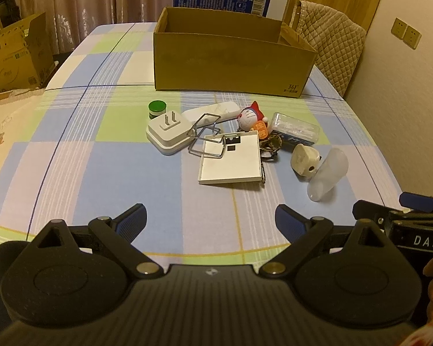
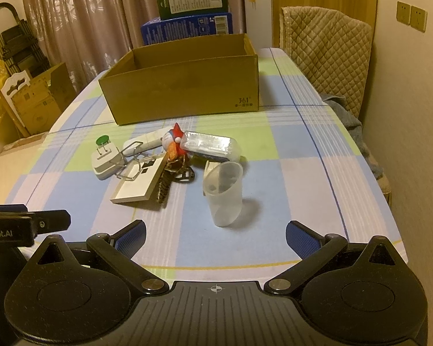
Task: Organize rigid objects
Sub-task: 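Move left tool toward white square panel while right tool reaches for clear plastic cup, then grasp white square panel with left tool while right tool grasps clear plastic cup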
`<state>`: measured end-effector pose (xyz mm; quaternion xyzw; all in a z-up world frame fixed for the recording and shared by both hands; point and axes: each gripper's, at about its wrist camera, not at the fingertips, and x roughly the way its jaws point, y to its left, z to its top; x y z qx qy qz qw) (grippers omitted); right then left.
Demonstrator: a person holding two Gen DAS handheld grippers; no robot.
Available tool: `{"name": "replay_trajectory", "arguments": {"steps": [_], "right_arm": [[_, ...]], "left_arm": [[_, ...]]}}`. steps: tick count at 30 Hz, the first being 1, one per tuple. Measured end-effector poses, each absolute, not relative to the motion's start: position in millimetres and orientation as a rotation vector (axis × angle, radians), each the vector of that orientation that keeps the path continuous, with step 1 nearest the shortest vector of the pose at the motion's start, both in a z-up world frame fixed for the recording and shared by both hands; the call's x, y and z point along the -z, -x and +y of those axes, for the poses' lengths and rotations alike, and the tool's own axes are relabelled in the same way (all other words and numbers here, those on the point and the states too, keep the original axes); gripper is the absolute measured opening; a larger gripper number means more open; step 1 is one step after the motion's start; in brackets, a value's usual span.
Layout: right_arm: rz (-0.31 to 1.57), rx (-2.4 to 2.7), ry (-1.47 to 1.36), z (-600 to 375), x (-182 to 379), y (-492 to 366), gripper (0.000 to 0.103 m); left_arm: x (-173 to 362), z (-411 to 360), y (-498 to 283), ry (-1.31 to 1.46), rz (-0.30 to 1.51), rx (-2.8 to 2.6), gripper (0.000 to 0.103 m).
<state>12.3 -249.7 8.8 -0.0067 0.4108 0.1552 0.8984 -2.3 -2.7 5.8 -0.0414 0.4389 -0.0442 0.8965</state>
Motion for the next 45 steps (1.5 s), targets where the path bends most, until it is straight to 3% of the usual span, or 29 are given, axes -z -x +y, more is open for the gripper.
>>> {"name": "replay_trajectory", "arguments": {"steps": [17,24,32,37,41,45], "right_arm": [[0.834,-0.4,0.13,-243,19,-57,0.1],[0.872,-0.478,0.192,-241,39,-87,0.081],[0.818,-0.725,0.42,-235,50,-101,0.075],[0.824,-0.8,0.456,-236,54,-113,0.065],[0.841,-0.811,0.463,-236,56,-120,0.05],[0.854,-0.793,0.407,-242,52,-120,0.049]], "left_arm": [[17,2,-46,0.135,0.943,0.117,0.093],[29,8,-69,0.144,0.955,0.106,0.093],[43,2,-82,0.133,0.977,0.146,0.093],[52,-1,-88,0.142,0.989,0.17,0.093],[52,-4,-92,0.137,0.974,0.209,0.093],[57,-6,-100,0.149,0.979,0.248,0.093]]}}
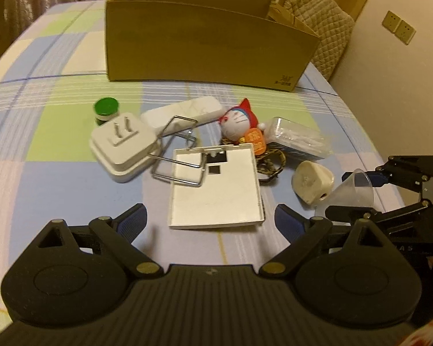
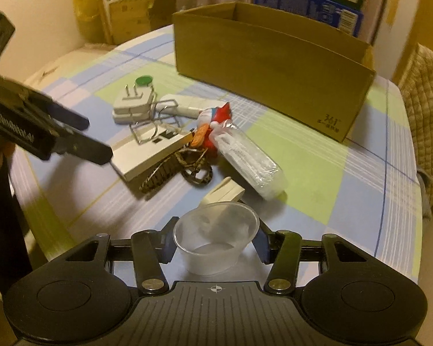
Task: Organize rigid objects
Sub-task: 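Grasp white square panel with left tool while right tool grasps clear plastic cup, then carry white panel in left tool over box while right tool carries cup there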
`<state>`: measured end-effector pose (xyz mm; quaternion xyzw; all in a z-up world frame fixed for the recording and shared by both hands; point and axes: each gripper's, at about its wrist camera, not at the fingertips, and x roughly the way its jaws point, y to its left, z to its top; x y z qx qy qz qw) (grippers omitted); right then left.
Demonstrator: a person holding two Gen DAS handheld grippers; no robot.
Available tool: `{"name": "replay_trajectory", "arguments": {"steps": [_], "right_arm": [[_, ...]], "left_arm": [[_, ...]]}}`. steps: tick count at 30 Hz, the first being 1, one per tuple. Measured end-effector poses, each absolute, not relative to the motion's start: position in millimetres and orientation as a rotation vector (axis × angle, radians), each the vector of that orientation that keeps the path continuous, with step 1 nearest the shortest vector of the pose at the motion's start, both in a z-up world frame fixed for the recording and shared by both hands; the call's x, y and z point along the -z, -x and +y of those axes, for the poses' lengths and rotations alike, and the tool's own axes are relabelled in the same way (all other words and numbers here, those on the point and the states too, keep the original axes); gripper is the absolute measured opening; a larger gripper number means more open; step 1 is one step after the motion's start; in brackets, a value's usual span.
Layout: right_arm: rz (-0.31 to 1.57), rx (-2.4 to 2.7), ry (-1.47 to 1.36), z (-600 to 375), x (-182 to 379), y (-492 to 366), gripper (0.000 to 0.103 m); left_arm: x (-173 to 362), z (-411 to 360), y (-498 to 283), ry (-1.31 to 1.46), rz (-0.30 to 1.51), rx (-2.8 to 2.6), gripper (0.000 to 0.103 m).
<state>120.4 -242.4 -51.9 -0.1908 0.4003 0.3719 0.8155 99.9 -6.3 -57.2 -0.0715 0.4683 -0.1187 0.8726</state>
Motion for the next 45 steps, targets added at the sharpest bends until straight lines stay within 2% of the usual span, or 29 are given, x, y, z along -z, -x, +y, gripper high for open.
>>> {"name": "replay_trajectory", "arguments": {"steps": [7,14,17,20,21,31,45], "right_arm": [[0.84,-0.708,0.318,-250,39,-115,0.049],[0.842,-0.629,0.259,-255,38,-116,0.049],[0.852,-0.606,0.244,-256,39,-117,0.049],[0.868,-0.577,0.221,-257,41,-120,0.049],[0.873,-0.568,0.211,-258,41,-120,0.049],[0.88,-0.558,0.181,-255,35,-112,0.049],[0.878,-0.546,0.15,-254,29,-102,0.049]], "left_arm": [[74,-10,-119,0.164,1.01,0.256,0.098],[90,-14,-130,0.161,1.026,0.263,0.098],[91,-17,-130,0.145,1.012,0.272,0.096],[89,-21,-129,0.114,1.007,0.281,0.085],[89,-22,-130,0.111,1.01,0.291,0.084],[78,-17,-107,0.164,1.084,0.336,0.083],[82,-18,-80,0.118,1.075,0.343,0.084]]}}
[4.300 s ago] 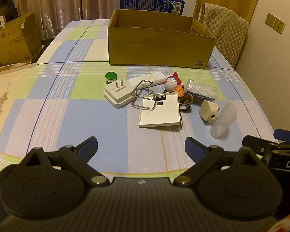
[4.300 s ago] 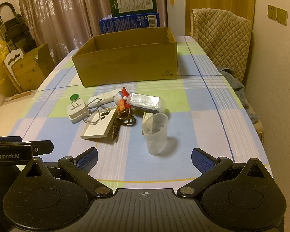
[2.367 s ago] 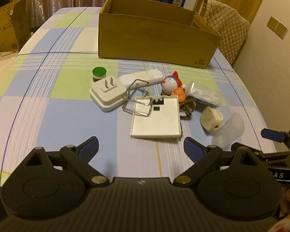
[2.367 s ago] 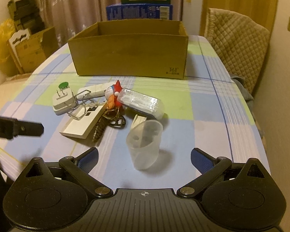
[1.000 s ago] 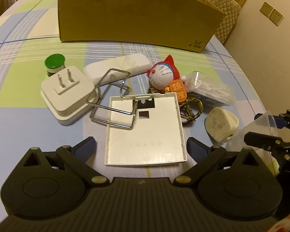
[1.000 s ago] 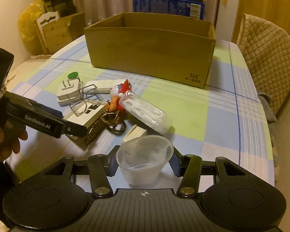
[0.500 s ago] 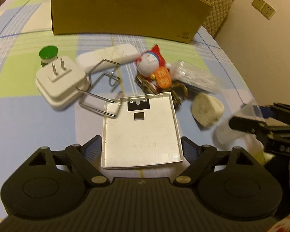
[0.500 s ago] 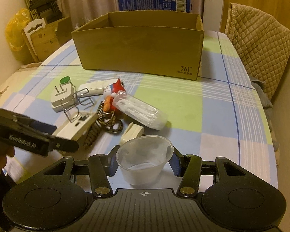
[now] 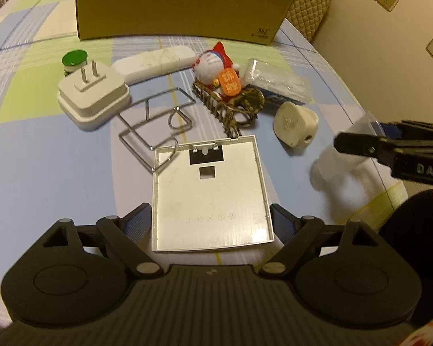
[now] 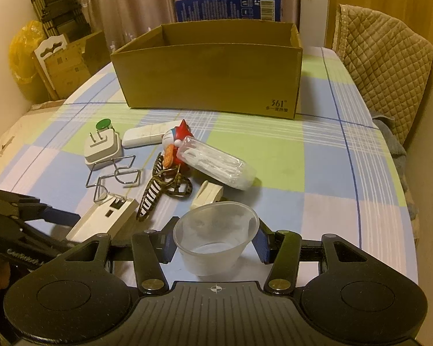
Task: Organize rigid objects
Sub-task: 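Carry white panel in left tool over box while right tool carries cup there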
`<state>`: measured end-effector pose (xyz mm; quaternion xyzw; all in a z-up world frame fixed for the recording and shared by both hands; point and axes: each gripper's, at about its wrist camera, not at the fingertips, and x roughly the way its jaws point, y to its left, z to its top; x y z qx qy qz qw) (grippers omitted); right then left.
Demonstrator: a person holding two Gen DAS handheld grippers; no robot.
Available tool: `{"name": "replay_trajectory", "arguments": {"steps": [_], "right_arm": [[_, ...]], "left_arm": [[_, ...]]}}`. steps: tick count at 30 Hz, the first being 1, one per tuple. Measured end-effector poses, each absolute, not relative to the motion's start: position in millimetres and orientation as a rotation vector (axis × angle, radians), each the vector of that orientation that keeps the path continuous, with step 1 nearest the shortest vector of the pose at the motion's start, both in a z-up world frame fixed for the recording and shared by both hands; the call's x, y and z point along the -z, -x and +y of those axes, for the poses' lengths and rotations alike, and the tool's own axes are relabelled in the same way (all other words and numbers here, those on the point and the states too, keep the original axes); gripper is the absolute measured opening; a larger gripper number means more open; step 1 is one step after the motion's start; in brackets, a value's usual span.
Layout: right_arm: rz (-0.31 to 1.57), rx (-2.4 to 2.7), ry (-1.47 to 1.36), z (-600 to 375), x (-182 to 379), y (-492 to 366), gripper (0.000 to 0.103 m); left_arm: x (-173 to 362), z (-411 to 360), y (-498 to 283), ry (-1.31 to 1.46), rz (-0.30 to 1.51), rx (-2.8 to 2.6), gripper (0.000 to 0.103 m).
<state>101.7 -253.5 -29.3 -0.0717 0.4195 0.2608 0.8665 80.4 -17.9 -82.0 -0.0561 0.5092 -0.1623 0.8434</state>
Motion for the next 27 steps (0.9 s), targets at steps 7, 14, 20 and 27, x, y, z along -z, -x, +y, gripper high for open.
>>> {"name": "replay_trajectory", "arguments": {"steps": [7,14,20,27], "right_arm": [[0.89,-0.532,0.142,-257,34,-102,0.049],[0.887,-0.516,0.125,-261,34,-105,0.049],[0.884,-0.501,0.106,-266,31,-104,0.049],[0.849,-0.495,0.097,-267,19,-104,0.049]], "left_arm": [[83,-22,-92,0.105,1.065,0.349,0.083],[81,-20,-93,0.195,1.084,0.407,0.082],[81,-17,-89,0.366,1.091,0.474,0.082],[55,-22,-91,0.271,1.0,0.427,0.082]]}}
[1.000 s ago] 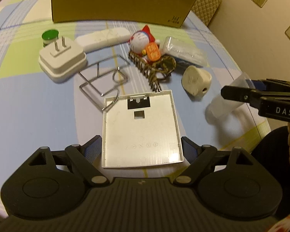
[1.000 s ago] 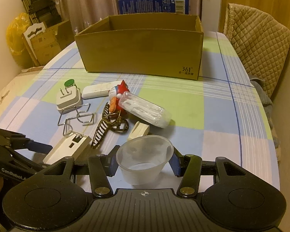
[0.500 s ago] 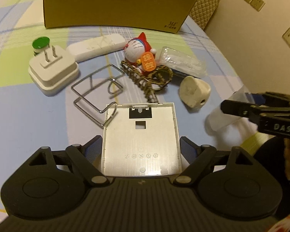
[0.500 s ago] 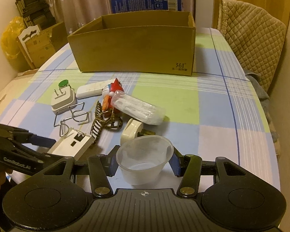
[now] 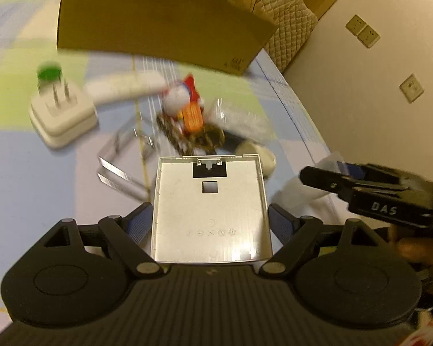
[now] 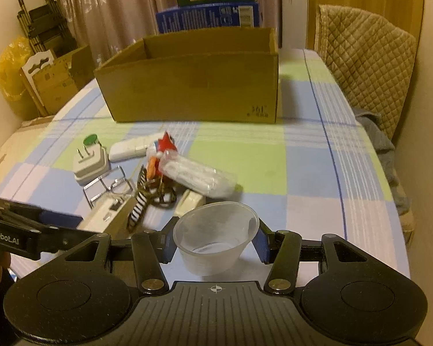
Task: Organize rigid objects
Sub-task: 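Carry white panel in left tool over box while right tool carries cup there, then open left tool to drop panel into box while right tool releases cup inside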
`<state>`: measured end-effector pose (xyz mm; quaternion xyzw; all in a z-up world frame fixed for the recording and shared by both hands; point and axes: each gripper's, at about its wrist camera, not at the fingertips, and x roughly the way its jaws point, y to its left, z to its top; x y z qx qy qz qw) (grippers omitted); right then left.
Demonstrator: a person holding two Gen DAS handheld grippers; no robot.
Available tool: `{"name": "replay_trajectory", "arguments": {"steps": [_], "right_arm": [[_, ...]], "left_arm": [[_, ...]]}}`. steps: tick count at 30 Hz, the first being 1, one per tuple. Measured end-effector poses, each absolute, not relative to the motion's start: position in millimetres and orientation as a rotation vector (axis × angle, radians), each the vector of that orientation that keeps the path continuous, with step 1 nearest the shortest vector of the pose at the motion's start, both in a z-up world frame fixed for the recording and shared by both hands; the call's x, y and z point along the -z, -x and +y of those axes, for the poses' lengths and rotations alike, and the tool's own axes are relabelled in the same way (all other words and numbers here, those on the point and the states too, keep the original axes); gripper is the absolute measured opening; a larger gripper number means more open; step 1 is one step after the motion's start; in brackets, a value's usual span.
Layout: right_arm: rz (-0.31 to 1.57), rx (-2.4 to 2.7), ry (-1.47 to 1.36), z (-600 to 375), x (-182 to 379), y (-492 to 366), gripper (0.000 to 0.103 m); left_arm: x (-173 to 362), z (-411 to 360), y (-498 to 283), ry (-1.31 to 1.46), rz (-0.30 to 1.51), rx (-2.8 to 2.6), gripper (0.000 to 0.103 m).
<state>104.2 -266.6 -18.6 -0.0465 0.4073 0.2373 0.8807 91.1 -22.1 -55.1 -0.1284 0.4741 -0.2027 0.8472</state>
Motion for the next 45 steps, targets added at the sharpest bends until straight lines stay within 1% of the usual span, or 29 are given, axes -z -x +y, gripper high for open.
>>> {"name": "replay_trajectory", "arguments": {"steps": [6,12,19,21,24,30,35,40,41,42,43,45], "right_arm": [[0.795,-0.522,0.091,-256,-1,-115,0.049],[0.734,-0.557,0.061,-240,-27,-153,0.049],[0.592,-0.581,0.063,-207,-70,-230,0.049],[0.568,-0.574,0.073,-195,-74,-256,0.049],[0.585,-0.552,0.075,-183,-70,-298,0.049],[0.663,-0.523,0.087,-169,-48,-350,0.049],[0.701,-0.525,0.102,-163,-32,-359,0.049],[0.711,-0.516,0.085,-163,-27,-362,0.049],[0.712,-0.517,0.082,-163,-26,-362,0.049],[0.711,-0.518,0.083,-162,-26,-363,0.049],[0.709,-0.515,0.087,-162,-25,-363,0.049],[0.712,-0.514,0.08,-163,-25,-362,0.049]], "left_arm": [[23,-17,-103,0.181,0.904,0.384,0.082],[-5,-6,-136,0.149,0.842,0.358,0.082],[-47,6,-203,0.103,0.734,0.307,0.082],[-58,9,-226,0.087,0.709,0.284,0.082],[-68,14,-263,0.06,0.693,0.248,0.082],[-63,18,-313,0.017,0.723,0.211,0.082],[-52,14,-329,-0.001,0.742,0.213,0.082],[-40,13,-333,0.003,0.756,0.199,0.083],[-38,13,-336,0.012,0.763,0.193,0.083],[-36,14,-337,0.022,0.768,0.185,0.088],[-37,14,-336,0.024,0.765,0.177,0.089],[-38,16,-334,0.019,0.753,0.175,0.089]]}}
